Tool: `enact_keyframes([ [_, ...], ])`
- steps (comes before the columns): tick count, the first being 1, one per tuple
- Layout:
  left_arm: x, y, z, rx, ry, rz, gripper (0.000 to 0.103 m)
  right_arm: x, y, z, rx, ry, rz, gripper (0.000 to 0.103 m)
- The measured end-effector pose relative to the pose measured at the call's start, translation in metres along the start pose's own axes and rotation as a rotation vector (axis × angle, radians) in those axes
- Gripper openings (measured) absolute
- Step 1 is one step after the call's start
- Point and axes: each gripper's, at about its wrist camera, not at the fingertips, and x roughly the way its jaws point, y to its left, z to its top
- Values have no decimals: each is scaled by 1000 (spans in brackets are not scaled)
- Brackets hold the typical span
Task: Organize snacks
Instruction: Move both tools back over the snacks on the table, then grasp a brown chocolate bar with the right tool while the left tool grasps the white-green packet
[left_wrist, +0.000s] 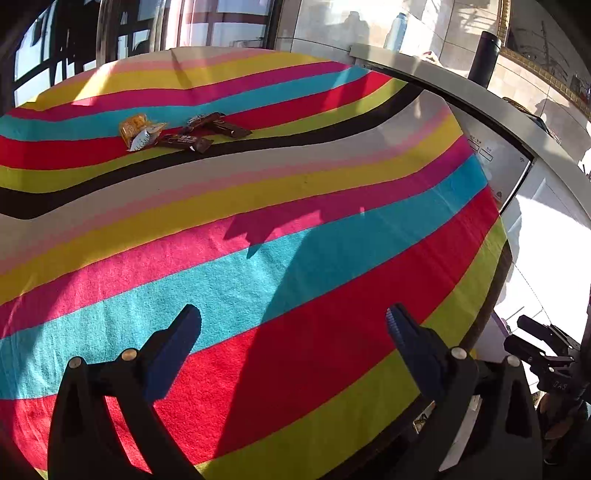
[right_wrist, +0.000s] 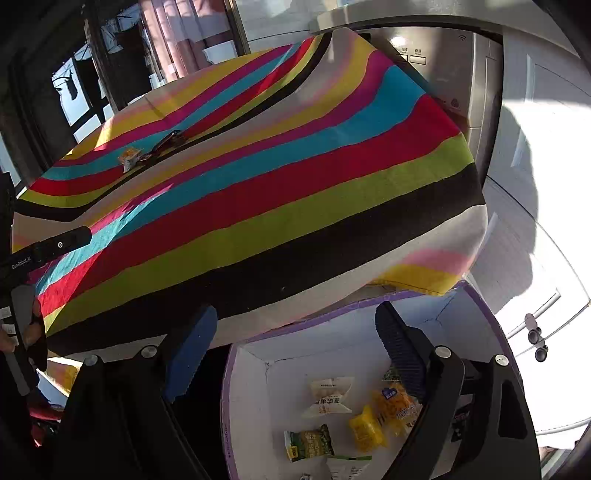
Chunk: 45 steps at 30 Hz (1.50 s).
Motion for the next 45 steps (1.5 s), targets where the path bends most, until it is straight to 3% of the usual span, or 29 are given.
enact_keyframes([
  [6, 18, 107, 30, -210, 12, 147, 100, 37, 75, 46, -156, -6, 86, 87],
  [11, 25, 155, 53, -250, -19, 224, 101, 84, 133, 95, -278, 4, 108, 87],
  [15, 27, 169, 63, -232, -30, 274, 101, 136, 165, 140, -326, 32, 126, 87],
  [19, 36, 185, 58, -299, 9, 193, 101, 191, 174, 186, -250, 94, 185, 87],
  [22, 32, 189, 55, -334, -23, 168, 101, 230, 179, 217, -223, 96, 137, 87],
  [26, 35, 183, 55, -309, -9, 194, 101, 275, 188, 254, -208, 104, 124, 87],
  [32, 38, 182, 57, -297, -1, 203, 101, 328, 212, 290, -273, 152, 106, 82],
  [36, 39, 181, 58, -292, 6, 207, 101, 346, 231, 297, -382, 176, 75, 80],
  [39, 42, 178, 59, -267, 26, 225, 101, 339, 236, 293, -439, 156, 119, 58],
  [41, 46, 174, 61, -233, 57, 256, 101, 328, 234, 286, -463, 150, 135, 24],
  [45, 57, 166, 66, -126, 138, 292, 101, 293, 213, 254, -478, 145, 158, 24],
])
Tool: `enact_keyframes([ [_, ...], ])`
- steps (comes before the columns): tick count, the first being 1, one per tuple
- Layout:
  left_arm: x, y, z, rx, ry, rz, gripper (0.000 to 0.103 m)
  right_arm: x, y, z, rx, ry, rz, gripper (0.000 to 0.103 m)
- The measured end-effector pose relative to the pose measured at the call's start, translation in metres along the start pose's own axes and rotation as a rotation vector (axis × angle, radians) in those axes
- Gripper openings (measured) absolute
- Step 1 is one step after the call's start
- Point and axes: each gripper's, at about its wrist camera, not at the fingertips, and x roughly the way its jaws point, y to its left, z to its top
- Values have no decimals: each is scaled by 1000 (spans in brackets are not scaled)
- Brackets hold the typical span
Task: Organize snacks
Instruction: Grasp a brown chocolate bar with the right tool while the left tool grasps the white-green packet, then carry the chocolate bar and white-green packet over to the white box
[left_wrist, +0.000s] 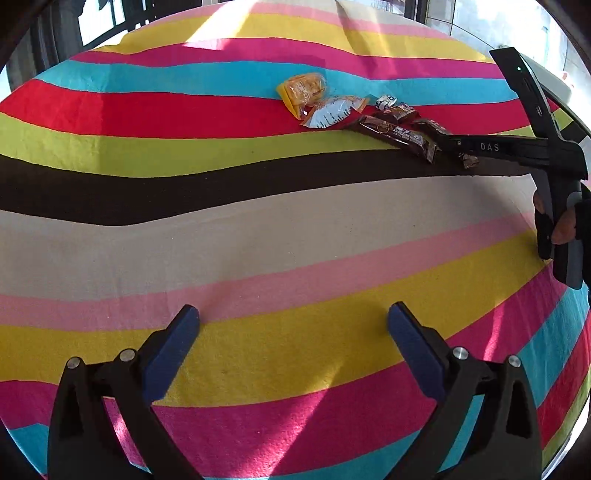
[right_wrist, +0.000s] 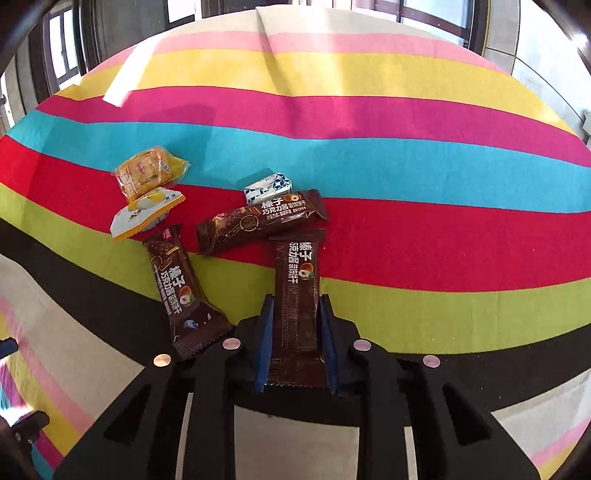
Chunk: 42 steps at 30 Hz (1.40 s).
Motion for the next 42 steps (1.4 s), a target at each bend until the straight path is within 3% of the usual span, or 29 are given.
enact_keyframes([
  [5, 16, 11, 34, -60, 50, -61, 101, -50, -7, -63, 33, -16, -4, 24],
  [9, 46, 20, 88, -150, 63, -136, 101, -72, -13, -93, 103, -27, 19, 24],
  [13, 75, 14, 142, -174, 63, -213, 101, -76, -9, -95, 101, -44, 9, 24],
  [18, 102, -4, 182, -119, 56, -137, 101, -70, -6, -89, 99, -36, 23, 25],
  [20, 113, -9, 187, -99, 66, -149, 94, -71, -8, -90, 111, -37, 37, 25],
  [21, 112, -13, 187, -75, 43, -128, 81, -71, -10, -90, 116, -39, 41, 25],
  [22, 109, -19, 184, -39, 30, -113, 49, -71, -9, -90, 120, -39, 42, 25],
  [23, 104, -24, 180, -11, 27, -121, 39, -72, -10, -90, 124, -41, 39, 25],
  [25, 87, -29, 164, -13, -11, -183, 38, -71, -10, -90, 132, -45, 36, 25],
  [30, 40, -32, 111, -6, -93, -168, 38, -75, -12, -92, 144, -53, 35, 25],
  [42, -21, -3, -14, -98, -87, -219, 40, -85, -4, -98, 182, -46, 23, 24],
])
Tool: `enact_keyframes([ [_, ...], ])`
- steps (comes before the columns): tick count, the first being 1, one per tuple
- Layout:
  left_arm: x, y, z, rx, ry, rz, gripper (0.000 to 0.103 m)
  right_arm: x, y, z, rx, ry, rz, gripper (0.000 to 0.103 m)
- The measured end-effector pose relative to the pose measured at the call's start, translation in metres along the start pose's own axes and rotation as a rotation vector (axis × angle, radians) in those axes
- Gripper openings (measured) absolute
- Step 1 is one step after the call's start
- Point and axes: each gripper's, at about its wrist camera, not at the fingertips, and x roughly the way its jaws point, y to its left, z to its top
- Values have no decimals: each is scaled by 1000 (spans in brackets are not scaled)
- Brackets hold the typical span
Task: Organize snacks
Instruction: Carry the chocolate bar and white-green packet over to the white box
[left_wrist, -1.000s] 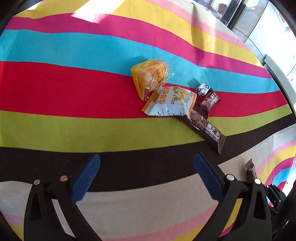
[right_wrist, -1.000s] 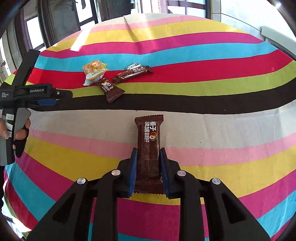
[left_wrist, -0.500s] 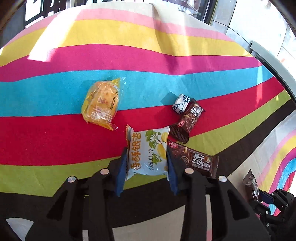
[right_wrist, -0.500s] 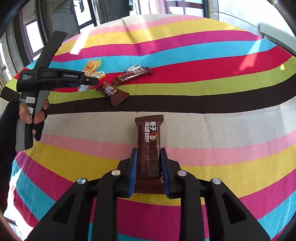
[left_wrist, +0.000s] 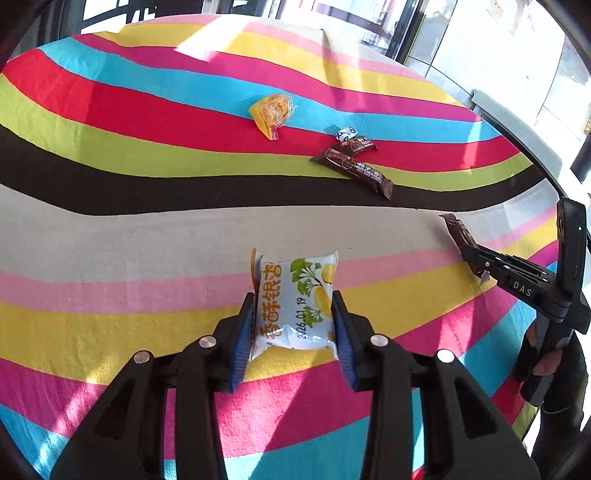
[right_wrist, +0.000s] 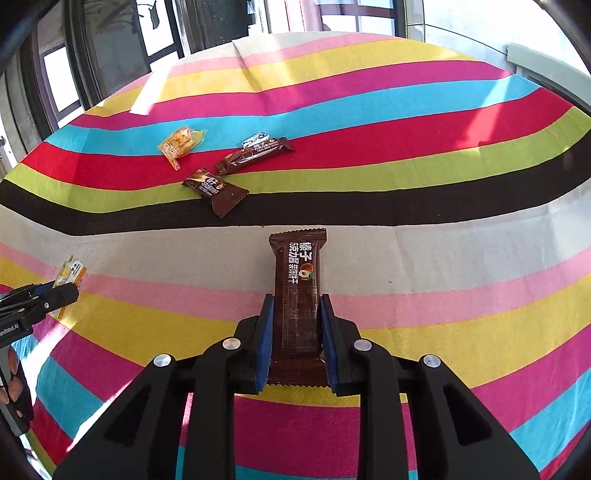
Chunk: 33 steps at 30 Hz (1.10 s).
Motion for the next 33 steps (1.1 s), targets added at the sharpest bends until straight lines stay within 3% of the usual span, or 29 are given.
enact_keyframes([
  [2, -11, -1, -15, 7, -5, -3, 40, -11, 11, -12, 25, -6, 61, 24],
  [9, -30, -11, -50, 32, -17, -36, 41, -46, 60, -65, 10, -25, 66, 24],
  [18, -54, -33, -78, 84, -47, -68, 41, -84, 88, -98, -11, -57, 67, 24],
  [25, -77, -59, -100, 157, -68, -90, 41, -116, 98, -122, -47, -93, 49, 24],
  [33, -85, -93, -113, 219, -64, -122, 41, -144, 78, -144, -36, -113, 21, 24],
])
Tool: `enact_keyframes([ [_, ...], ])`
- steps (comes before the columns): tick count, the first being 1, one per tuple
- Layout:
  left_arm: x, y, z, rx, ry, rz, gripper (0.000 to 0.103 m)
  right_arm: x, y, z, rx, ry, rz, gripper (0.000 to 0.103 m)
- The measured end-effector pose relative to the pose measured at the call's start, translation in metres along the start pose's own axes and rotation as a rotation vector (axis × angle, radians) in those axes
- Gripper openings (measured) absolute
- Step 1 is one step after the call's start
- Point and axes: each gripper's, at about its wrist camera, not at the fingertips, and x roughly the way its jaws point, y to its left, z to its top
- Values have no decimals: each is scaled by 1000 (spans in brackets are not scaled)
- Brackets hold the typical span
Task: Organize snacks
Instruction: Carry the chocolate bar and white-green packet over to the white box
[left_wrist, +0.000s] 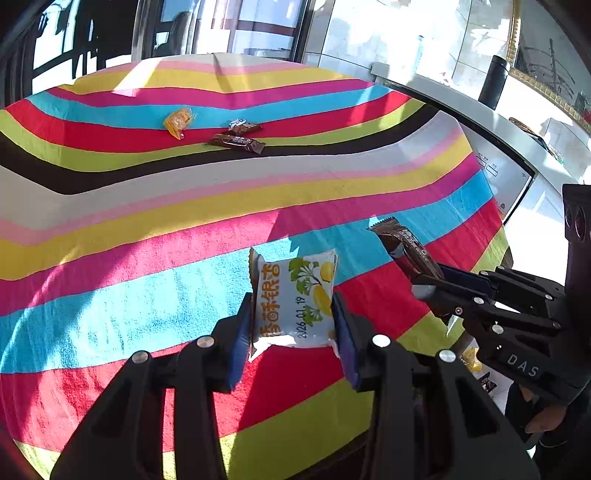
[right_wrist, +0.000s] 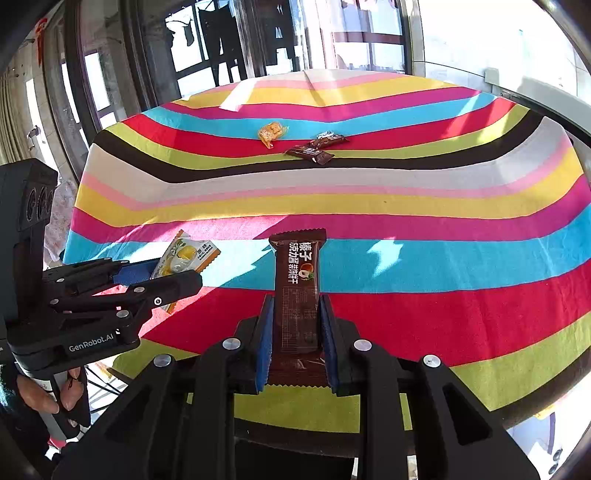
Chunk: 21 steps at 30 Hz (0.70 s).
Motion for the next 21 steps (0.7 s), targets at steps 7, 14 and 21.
enact_keyframes([
  [7, 5, -35, -5, 61, 26, -36, 41, -22, -24, -16, 52, -22, -28, 24],
  [14, 5, -74, -14, 138, 39, -72, 41, -46, -45, -37, 91, -35, -57, 24],
  [21, 7, -110, -22, 216, 56, -126, 41, -65, -67, -57, 138, -41, -100, 24],
])
